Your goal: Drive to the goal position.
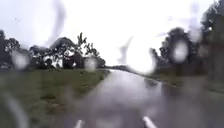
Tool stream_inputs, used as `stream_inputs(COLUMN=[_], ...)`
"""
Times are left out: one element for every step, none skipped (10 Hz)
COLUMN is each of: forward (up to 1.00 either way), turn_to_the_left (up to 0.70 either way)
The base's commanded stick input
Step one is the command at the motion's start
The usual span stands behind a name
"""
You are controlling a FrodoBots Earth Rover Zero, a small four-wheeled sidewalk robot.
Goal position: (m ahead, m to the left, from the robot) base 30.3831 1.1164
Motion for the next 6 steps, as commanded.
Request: stream_inputs(forward=[0.85,0.85,0.85,0.85,0.85,0.85], turn_to_the_left=[0.0,0.0,0.0,0.0,0.0,0.0])
